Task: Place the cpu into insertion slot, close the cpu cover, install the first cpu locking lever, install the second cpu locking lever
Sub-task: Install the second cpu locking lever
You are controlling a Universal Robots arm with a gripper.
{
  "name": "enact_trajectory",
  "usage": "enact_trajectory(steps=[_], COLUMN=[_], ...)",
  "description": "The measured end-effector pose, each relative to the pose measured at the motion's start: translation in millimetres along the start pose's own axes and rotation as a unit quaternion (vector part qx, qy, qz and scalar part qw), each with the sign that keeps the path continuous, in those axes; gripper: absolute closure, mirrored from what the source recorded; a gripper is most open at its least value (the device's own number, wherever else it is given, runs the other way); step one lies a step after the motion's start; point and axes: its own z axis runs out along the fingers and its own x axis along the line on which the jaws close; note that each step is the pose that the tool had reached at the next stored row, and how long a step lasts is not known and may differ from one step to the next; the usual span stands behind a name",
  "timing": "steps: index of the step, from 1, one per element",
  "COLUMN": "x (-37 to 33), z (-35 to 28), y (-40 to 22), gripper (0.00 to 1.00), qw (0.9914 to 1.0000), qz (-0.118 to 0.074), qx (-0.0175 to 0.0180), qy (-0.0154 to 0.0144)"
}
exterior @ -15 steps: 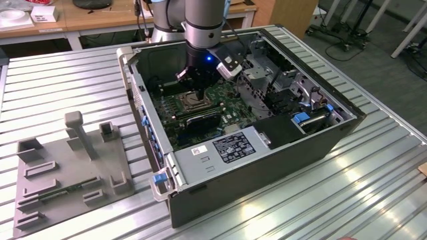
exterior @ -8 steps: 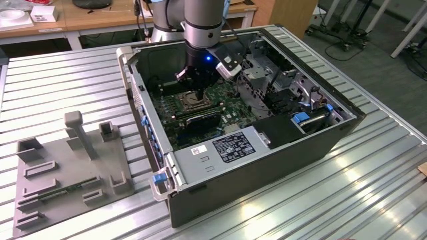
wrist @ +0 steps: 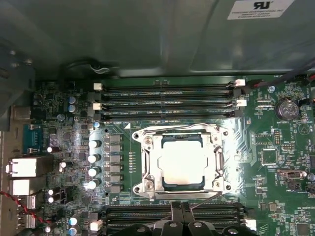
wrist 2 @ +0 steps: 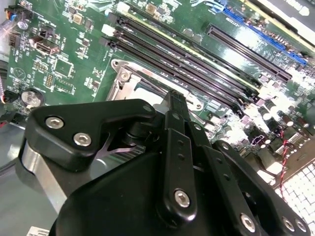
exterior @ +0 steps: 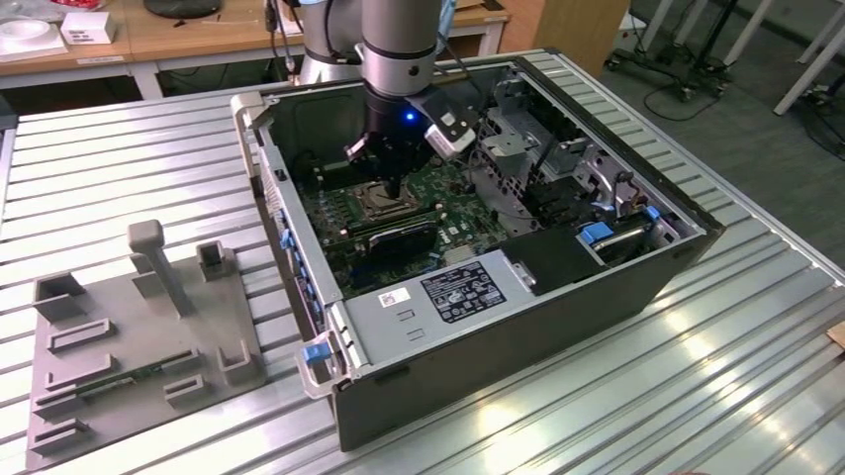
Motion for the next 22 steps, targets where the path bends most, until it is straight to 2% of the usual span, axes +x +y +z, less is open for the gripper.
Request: enact_trajectory(steps=[9, 18, 22], x=[12.8, 14.8, 15.4], z=[4.4, 7.4, 12.0], y=[-0.9, -1.2, -1.5], gripper=[0.89, 0.89, 0.89], qw=[1.0, 1.0, 1.0], qz=[0.0, 0.0, 0.0], qx=[0.0, -0.0001, 0.0], qy=[0.0, 0.0, 0.0])
